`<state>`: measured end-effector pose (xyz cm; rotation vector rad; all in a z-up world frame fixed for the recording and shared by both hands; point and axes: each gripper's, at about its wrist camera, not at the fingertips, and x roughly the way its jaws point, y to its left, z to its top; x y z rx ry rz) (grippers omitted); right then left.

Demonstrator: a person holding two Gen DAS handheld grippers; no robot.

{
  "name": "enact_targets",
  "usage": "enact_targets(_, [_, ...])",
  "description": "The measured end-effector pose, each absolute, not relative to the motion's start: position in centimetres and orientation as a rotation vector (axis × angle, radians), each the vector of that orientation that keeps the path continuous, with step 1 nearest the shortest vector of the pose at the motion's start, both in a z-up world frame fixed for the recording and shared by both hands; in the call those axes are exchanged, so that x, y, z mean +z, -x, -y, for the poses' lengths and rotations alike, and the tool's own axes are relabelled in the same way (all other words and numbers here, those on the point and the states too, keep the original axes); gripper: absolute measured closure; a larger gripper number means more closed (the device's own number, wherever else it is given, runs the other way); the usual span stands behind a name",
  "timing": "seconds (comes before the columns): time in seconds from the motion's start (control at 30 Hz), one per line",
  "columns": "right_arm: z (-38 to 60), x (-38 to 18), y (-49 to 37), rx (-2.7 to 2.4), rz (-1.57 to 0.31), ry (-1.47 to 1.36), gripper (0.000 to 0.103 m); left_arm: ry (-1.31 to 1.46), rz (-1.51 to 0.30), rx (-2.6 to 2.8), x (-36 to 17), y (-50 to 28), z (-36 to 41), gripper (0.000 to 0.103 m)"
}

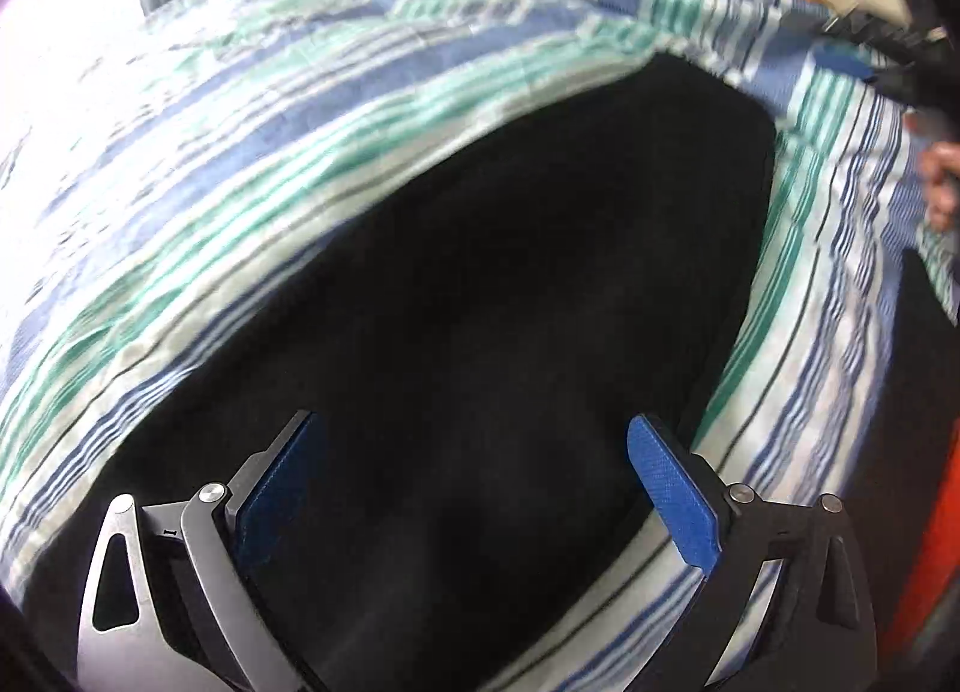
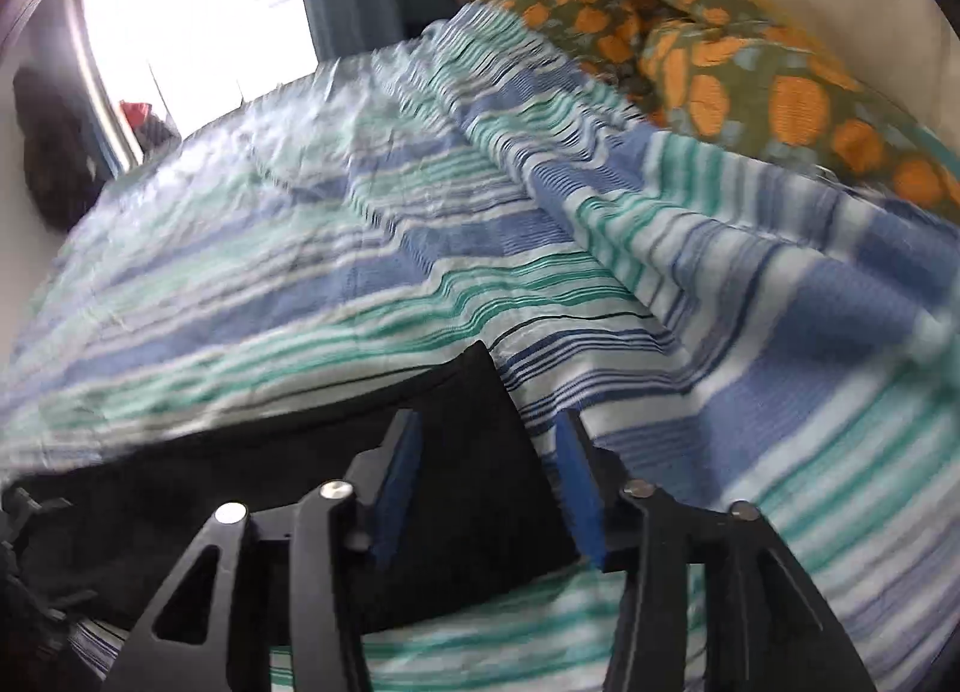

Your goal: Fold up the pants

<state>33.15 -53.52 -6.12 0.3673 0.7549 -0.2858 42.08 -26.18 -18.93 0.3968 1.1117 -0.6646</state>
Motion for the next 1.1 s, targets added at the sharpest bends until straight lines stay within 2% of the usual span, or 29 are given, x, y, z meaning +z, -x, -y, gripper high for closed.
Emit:
enact_targets(0.03, [52.8, -5.0, -30.1, -0.301, -0.661, -0.439, 0.015, -0.436, -1.113, -0.695, -19.8, -42.3, 27.7, 0.004])
enact_targets(0.1, [50.9, -3.5, -24.8, -0.275, -0.479, -0.529, 0.010, -0.471, -1.082, -0.733, -20.0, -43.1, 31.2, 0.002])
enact_targets(0.2, [47.6, -3.2, -19.5, -0.326, -0.296, -0.471, 0.000, -0.467, -1.068, -0.753, -19.3, -45.3, 36.8, 0.002])
enact_targets(0.3, [46.7, -3.9, -19.3, -0.339, -0.265, -0.355, 0.000, -0.482, -1.048, -0.736, -19.5, -47.2, 42.7, 0.001])
enact_targets(0.43, [48.7, -4.8, -21.7, -0.373, -0.292, -0.375, 0.000, -0.491, -0.997, -0.716, -19.8, -48.5, 49.7, 0.000])
enact_targets(0.6, [51.1, -5.3, -22.8, -0.438, -0.311, -0.368, 0.000, -0.387, -1.023, -0.667, -19.3, -50.6, 53.3, 0.000])
enact_targets(0.73, [52.4, -5.4, -22.7, -0.476, -0.319, -0.381, 0.000, -0.305, -1.008, -0.649, -15.9, -49.5, 49.2, 0.003])
enact_targets(0.87, [52.3, -5.5, -23.2, -0.448, -0.346, -0.377, 0.000, -0.263, -0.999, -0.576, -12.3, -46.6, 39.1, 0.002])
enact_targets(1.1, [50.6, -6.2, -24.6, -0.357, -0.403, -0.363, 0.000, -0.214, -1.096, -0.129, -14.9, -44.0, 15.6, 0.002])
